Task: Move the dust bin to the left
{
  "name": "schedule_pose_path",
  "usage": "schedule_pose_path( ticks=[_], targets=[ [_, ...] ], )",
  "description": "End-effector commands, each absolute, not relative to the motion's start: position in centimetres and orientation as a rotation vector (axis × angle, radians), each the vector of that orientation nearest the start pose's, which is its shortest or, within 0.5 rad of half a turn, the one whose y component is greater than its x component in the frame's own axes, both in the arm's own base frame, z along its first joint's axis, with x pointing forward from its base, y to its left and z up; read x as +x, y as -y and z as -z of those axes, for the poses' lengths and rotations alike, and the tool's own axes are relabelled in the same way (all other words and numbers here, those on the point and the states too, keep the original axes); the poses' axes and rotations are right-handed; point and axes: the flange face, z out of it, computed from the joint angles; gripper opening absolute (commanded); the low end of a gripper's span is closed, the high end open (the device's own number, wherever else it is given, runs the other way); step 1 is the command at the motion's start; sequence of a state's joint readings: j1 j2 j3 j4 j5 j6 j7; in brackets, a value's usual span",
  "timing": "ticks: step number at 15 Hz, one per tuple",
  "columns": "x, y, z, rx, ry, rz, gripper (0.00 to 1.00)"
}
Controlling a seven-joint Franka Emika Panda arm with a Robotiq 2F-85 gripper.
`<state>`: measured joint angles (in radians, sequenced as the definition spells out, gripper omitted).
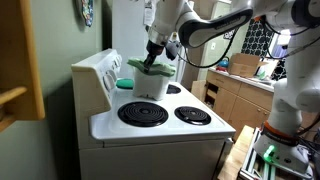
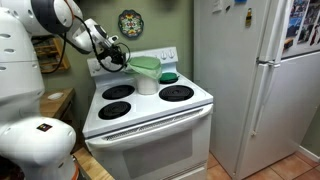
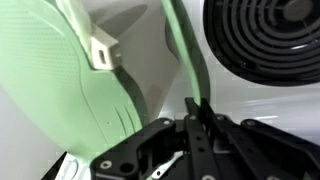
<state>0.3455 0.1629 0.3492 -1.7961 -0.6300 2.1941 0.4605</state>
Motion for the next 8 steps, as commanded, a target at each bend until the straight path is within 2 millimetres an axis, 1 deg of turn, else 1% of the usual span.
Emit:
schedule_pose_path(
  ticks=[1,5,7,8],
  targets=[
    [51.6,-36.4,-51.6,-3.073,0.738,0.725,0.03],
    [52.4,-34.3,-53.6,-2.965,0.578,0.696,0.03],
    [52.4,-33.4,-53.8,-2.985,0.517,0.728,0.03],
    [53.1,-34.4,-54.1,-2.991,0.578,0.714,0.07]
  ],
)
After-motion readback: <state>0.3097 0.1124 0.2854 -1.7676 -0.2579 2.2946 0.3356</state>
